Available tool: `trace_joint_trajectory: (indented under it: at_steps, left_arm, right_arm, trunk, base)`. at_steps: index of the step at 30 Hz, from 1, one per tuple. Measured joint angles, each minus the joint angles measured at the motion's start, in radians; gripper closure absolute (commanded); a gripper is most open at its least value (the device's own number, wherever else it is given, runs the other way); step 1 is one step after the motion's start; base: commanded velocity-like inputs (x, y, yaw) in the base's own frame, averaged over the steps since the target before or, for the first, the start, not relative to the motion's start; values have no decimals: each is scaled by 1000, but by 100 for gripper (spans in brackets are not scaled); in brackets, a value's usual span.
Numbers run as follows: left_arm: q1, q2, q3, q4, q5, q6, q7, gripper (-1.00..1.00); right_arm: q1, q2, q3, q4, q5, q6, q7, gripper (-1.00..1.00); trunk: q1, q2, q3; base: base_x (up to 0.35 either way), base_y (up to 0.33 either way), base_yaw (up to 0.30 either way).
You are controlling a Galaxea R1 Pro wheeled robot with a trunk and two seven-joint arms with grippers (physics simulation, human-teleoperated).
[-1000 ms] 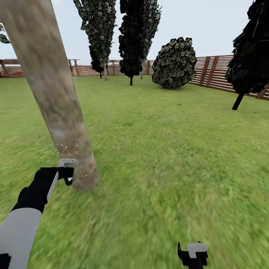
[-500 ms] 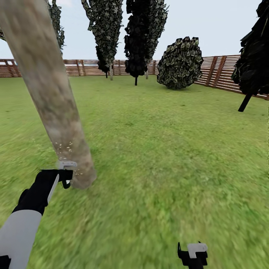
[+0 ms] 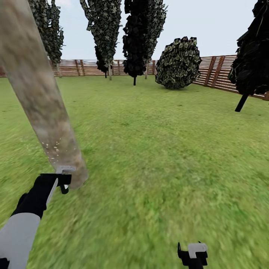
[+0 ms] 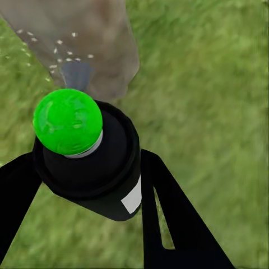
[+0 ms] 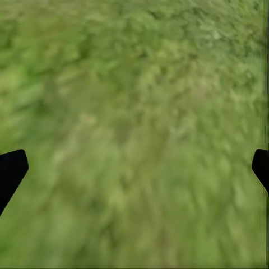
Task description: In the garden, pick up the pesticide atomizer on the floor and spray pesticide onto both trees until each tree trunk is fully covered.
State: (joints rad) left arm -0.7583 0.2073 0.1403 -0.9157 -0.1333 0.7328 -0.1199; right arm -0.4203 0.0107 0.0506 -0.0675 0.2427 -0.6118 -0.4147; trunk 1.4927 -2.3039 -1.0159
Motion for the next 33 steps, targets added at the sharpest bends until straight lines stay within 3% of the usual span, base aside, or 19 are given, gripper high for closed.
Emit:
trace_joint_trajectory:
  at_steps: [2,4,9,18,23,28,33]
  left_arm:
    - [0,-14,2,0,-7,-1,0,100]
    - [1,-10,6,0,-15,-1,2,100]
    - [22,36,37,0,-13,-3,80,100]
    - [47,1,33,4,-7,-15,91,100]
    - [47,1,37,97,-5,-123,92,100]
    - [48,0,38,111,-6,-137,94,100]
    - [87,-1,38,113,0,-140,94,100]
  right_arm:
    - [0,0,0,0,0,0,0,-100]
    - [0,0,0,0,0,0,0,-100]
    - [0,0,0,0,0,0,0,-100]
    - [0,0,-1,-1,0,0,-2,-100]
    - [0,0,-1,0,1,1,-1,-100]
    - [0,0,-2,-1,-1,1,-2,-100]
    - [0,0,-2,-1,-1,1,-2,-100]
  trunk:
    - [0,0,0]
    - [0,0,0]
    - [0,0,0]
    - [0,0,0]
    - [0,0,0]
    - [0,0,0]
    - [0,0,0]
  base:
    - [0,-69,0]
    - [0,-17,8]
    - [0,-3,205]
    - [243,0,225]
    - [337,0,8]
    - [253,-96,0]
    - [26,-25,147]
